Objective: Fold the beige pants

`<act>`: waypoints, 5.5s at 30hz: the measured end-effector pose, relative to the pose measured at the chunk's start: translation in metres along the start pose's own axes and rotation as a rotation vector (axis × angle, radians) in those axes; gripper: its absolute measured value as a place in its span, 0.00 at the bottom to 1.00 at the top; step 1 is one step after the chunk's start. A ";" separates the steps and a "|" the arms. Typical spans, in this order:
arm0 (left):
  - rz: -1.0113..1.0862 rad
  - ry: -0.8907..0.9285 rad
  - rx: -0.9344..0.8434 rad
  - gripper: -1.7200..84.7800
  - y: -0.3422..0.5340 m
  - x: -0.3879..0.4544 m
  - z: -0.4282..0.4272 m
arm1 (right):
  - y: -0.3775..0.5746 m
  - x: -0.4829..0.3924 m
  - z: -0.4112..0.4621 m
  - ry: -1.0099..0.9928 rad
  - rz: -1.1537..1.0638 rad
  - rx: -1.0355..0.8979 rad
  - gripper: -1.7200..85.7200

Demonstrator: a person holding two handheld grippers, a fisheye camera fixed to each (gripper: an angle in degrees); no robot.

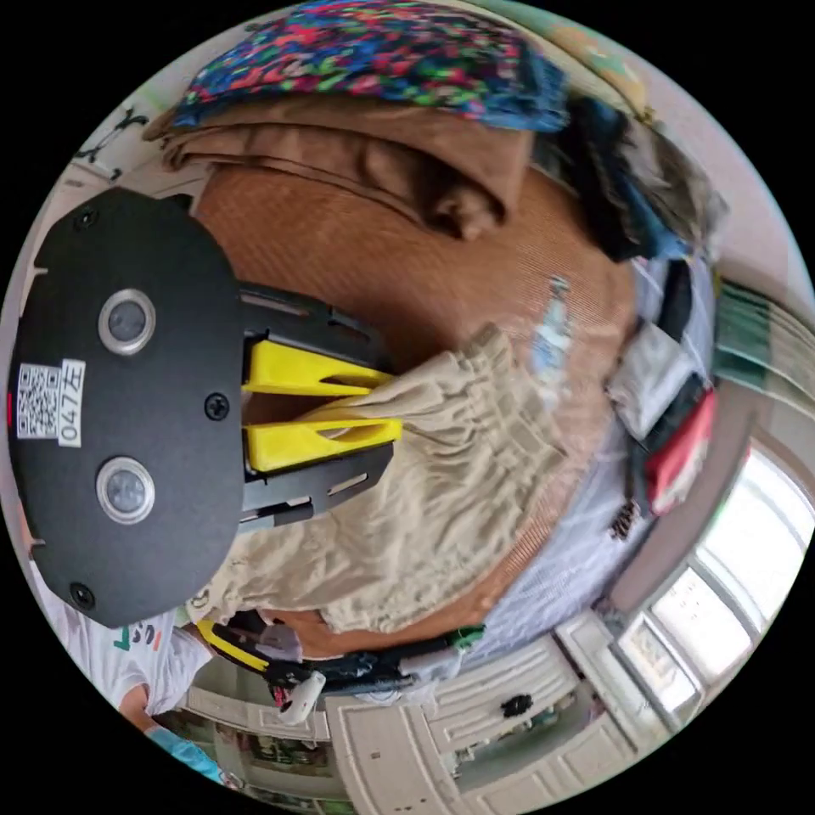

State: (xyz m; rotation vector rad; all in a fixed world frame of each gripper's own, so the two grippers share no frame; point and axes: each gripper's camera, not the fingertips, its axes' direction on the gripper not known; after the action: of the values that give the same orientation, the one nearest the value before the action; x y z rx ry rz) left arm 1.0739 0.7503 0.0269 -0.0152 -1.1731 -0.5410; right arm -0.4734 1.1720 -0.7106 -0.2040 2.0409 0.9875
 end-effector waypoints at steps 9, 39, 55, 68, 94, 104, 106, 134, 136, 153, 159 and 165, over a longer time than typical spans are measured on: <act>0.055 -0.064 -0.026 0.05 0.018 0.037 0.033 | 0.081 -0.021 -0.098 0.191 0.272 0.100 0.01; 0.045 -0.177 0.086 0.13 -0.029 0.058 0.011 | 0.072 -0.128 -0.168 0.745 0.697 -0.008 0.13; 0.080 0.470 0.059 0.01 0.155 0.028 0.025 | 0.107 -0.184 -0.263 0.690 0.951 0.006 0.03; 0.002 0.406 0.115 0.09 0.195 -0.025 -0.015 | -0.006 -0.235 -0.264 1.163 0.846 0.024 0.06; 0.149 -0.198 0.253 0.06 0.067 0.102 -0.131 | -0.159 -0.178 -0.182 0.781 0.323 -0.199 0.02; 0.134 -0.319 0.116 0.12 -0.126 0.118 -0.079 | -0.150 -0.117 -0.151 0.736 0.324 -0.284 0.02; 0.168 -0.256 0.056 0.05 -0.146 0.113 -0.067 | -0.141 -0.104 -0.153 0.714 0.325 -0.262 0.02; 0.361 -0.319 0.338 0.01 0.021 0.165 -0.258 | 0.048 -0.031 -0.203 0.335 0.435 -0.165 0.01; 0.415 -0.362 0.302 0.01 -0.007 0.181 -0.242 | 0.060 -0.041 -0.228 0.406 0.403 0.017 0.01; 0.245 -0.447 0.156 0.01 -0.069 0.122 -0.177 | 0.149 -0.041 -0.225 0.815 0.856 -0.233 0.01; 0.152 -0.371 0.239 0.01 -0.013 0.092 -0.197 | 0.190 -0.071 -0.245 0.827 1.033 -0.113 0.01; 0.173 -0.418 0.290 0.01 0.037 0.094 -0.207 | 0.209 -0.099 -0.248 0.890 1.118 -0.048 0.01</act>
State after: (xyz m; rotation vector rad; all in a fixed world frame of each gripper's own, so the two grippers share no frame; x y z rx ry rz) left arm 1.2954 0.6861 0.0358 0.0190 -1.6332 -0.2131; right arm -0.6605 1.1181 -0.4335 0.6828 3.0075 1.8262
